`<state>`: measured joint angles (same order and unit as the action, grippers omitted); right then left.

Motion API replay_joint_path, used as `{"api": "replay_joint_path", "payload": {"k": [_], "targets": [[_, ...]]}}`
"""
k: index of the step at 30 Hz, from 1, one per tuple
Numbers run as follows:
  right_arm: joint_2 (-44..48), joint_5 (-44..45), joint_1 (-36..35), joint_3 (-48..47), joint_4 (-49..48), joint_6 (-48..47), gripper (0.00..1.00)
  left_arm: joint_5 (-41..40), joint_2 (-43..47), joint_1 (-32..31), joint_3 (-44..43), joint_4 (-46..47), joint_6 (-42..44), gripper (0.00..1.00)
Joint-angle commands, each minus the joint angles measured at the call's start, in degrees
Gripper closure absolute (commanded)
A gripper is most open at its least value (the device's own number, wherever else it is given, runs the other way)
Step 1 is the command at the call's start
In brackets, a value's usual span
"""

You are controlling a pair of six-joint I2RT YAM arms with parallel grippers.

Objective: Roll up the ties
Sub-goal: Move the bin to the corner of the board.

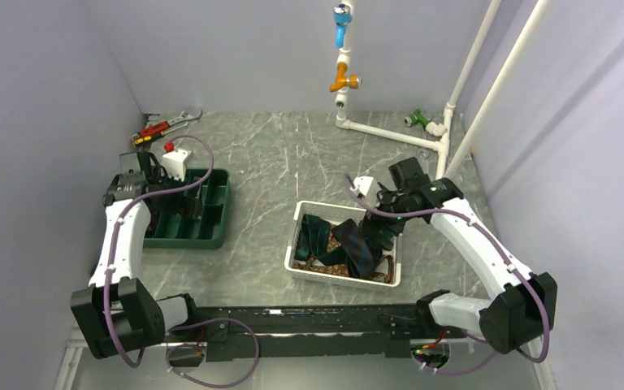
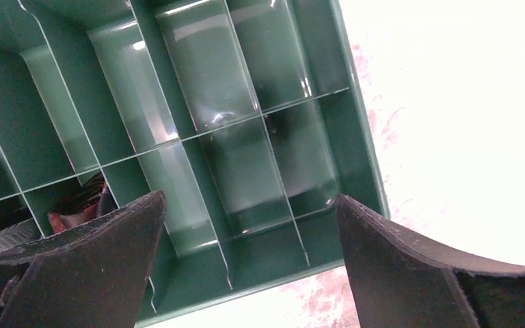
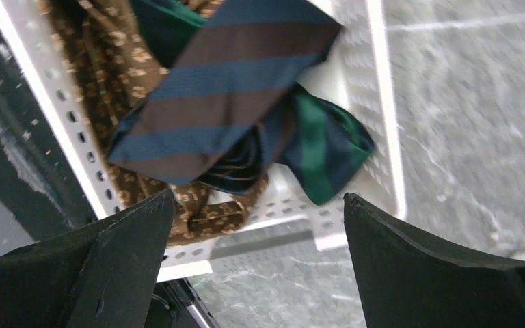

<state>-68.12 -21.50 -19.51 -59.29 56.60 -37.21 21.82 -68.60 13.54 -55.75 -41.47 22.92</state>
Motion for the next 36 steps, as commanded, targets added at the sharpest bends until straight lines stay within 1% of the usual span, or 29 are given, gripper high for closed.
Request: {"api": "replay_joint_path", "payload": {"k": [1, 4, 6, 13, 15, 16, 17, 18, 21, 22, 23, 24, 27, 30, 32, 36], "targets": [[-1.7, -3.1, -6.8, -0.9, 3.2, -3.7, 0.04, 2.4, 0.5, 0.1, -4.4, -1.6, -3.2, 0.01], [-4.1, -4.3, -10.6, -1.2, 4.4, -4.4, 0.01, 2.5, 0.4, 0.1, -5.0, -2.8, -3.4, 0.01], [-5.2, -3.7, -12.7, 0.0, 4.4, -5.2, 0.0, 3.0, 1.5, 0.1, -4.6, -2.6, -3.2, 0.01], [-4.9, 3.5, -20.3, 9.1, -4.2, -8.6, 0.01, 2.0, 4.1, 0.2, -2.4, -2.7, -4.0, 0.01], [-5.8, 5.3, -21.4, 11.0, -6.6, -9.4, 0.04, 1.6, 4.5, 0.2, -2.0, -2.8, -4.1, 0.01], [-6.1, 6.4, -21.9, 12.0, -8.2, -9.6, 0.08, 1.5, 4.8, 0.2, -1.9, -2.8, -4.2, 0.0], [-6.4, 7.7, -22.1, 13.0, -9.9, -9.9, 0.15, 1.5, 5.0, 0.2, -1.7, -2.9, -4.3, 0.01], [-6.3, 9.2, -22.2, 14.1, -12.9, -10.0, 0.25, 1.4, 5.2, 0.1, -1.6, -2.9, -4.2, 0.01], [-5.8, 13.8, -22.2, 16.1, -19.2, -10.6, 0.6, 1.0, 5.8, 0.2, -1.6, -3.1, -4.4, 0.01], [-5.8, 14.5, -22.2, 16.3, -20.6, -11.1, 0.78, 0.8, 6.0, 0.2, -1.7, -3.2, -4.4, 0.01], [-5.7, 15.0, -22.2, 16.3, -21.9, -11.8, 0.92, 0.8, 6.2, 0.1, -1.7, -3.2, -4.2, 0.0], [-5.8, 15.7, -22.2, 16.2, -23.2, -12.2, 1.0, 0.7, 6.3, 0.1, -1.7, -3.1, -4.2, 0.01], [-7.3, 15.7, -21.5, 14.8, -25.6, -13.6, 1.0, 0.4, 6.0, 0.2, -1.8, -2.8, -4.4, 0.01], [-13.2, 14.2, -20.4, 11.1, -27.4, -13.4, 1.0, -0.1, 4.7, 0.1, -2.1, -2.2, -5.2, 0.01], [-18.3, 14.2, -20.3, 7.9, -29.3, -12.6, 1.0, -0.3, 3.4, 0.3, -2.6, -1.9, -5.7, 0.0], [-31.7, 15.7, -19.4, -0.5, -33.7, -10.6, 1.0, 0.5, 0.5, 0.7, -4.6, -2.0, -6.7, 0.01]]}}
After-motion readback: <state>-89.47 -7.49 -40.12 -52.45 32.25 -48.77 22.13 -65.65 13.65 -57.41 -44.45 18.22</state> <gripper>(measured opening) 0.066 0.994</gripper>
